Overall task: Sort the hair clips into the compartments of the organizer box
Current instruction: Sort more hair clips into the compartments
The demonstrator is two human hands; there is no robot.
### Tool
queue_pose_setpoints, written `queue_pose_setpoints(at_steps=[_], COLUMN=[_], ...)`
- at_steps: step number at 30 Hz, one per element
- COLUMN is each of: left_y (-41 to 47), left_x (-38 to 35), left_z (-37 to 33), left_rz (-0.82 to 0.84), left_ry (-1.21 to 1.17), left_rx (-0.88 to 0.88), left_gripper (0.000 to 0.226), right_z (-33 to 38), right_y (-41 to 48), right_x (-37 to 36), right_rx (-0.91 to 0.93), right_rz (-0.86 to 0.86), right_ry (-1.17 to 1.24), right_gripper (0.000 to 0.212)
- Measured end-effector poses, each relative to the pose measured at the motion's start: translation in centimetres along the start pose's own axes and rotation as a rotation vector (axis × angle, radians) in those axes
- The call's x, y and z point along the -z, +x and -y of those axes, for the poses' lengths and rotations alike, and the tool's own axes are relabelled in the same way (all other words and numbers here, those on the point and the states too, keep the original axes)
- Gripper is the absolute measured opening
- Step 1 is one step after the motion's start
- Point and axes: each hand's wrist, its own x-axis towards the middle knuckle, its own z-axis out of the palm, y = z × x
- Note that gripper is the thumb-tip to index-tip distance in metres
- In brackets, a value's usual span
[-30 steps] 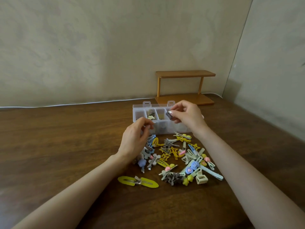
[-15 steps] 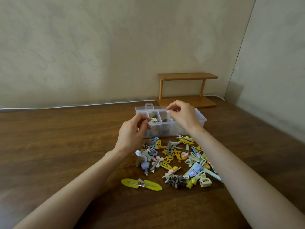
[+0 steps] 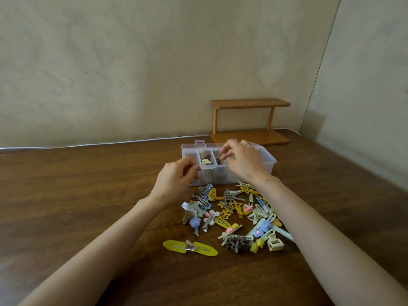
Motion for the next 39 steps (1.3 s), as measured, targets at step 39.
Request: queue_pose_setpoints(at_steps=[39], left_y=[1.1], left_x=[1.9], left_z=[-0.1], left_rz=[0.277], left_ry=[0.265], left_rx=[0.021], left_gripper=[0.003], right_z=[1.0], right_y=[-4.4], right_x=[-1.7], right_rx=[0.015], right_rz=[0.051], right_ry=[0.443], right_gripper=[0.021])
